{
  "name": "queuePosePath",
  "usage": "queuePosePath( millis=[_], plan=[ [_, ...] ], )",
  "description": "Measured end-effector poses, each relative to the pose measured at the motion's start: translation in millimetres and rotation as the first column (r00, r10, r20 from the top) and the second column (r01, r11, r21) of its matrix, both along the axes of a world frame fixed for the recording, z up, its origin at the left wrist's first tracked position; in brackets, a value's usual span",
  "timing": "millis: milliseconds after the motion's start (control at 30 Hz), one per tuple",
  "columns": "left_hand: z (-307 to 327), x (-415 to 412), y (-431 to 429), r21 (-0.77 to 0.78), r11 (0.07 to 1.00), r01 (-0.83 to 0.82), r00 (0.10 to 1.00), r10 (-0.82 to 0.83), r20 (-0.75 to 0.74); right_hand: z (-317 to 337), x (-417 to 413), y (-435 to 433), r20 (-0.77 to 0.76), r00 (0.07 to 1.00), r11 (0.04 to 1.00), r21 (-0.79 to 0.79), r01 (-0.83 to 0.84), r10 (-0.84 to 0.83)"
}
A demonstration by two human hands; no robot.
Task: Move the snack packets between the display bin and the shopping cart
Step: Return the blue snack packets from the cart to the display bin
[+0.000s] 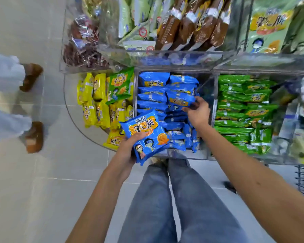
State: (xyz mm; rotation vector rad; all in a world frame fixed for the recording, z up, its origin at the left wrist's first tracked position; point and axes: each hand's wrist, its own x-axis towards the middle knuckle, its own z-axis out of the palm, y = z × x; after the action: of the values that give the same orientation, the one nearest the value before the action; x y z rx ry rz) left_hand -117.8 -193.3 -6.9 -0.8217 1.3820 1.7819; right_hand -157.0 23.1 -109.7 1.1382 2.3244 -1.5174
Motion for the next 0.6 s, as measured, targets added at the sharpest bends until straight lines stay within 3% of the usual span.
queuePosePath(
  millis=[100,167,333,400,467,500,533,600],
  plan=[
    [-4,-4,2,-0.019,1.0,-0.001,1.0,0.001,0.004,-10,-2,-6,0.083,0.989,0.932,0.331,-0.147,0.126],
    [-7,-7,4,-0.027,1.0,0.008,1.0,-0.008,0.004,-11,0,-9,0.128,0.986,0.901,0.407,-0.148,0.105],
    [-12,-11,12,-0.037,0.999,0.023,1.0,-0.023,0.008,14,8,-16,0.151,0.974,0.977,0.16,0.144,-0.168],
    [-14,-12,16,-0.046,0.998,0.039,0.999,-0.04,-0.019,38,20,-20,0.104,0.981,0.981,-0.09,0.17,-0.161],
    [-14,-14,22,-0.056,0.997,0.057,0.996,-0.06,-0.062,67,34,-28,0.04,0.998,0.922,-0.386,-0.026,0.045],
    [-15,-15,24,-0.058,0.996,0.066,0.994,-0.071,-0.084,79,39,-32,0.014,0.98,0.88,-0.442,-0.171,0.198],
    [-15,-15,27,-0.067,0.995,0.077,0.991,-0.083,-0.1,87,43,-34,0.001,0.951,0.854,-0.441,-0.276,0.308],
    [-15,-15,30,-0.13,0.987,0.096,0.986,-0.112,-0.125,98,44,-32,-0.01,0.931,0.843,-0.421,-0.334,0.364]
  ],
)
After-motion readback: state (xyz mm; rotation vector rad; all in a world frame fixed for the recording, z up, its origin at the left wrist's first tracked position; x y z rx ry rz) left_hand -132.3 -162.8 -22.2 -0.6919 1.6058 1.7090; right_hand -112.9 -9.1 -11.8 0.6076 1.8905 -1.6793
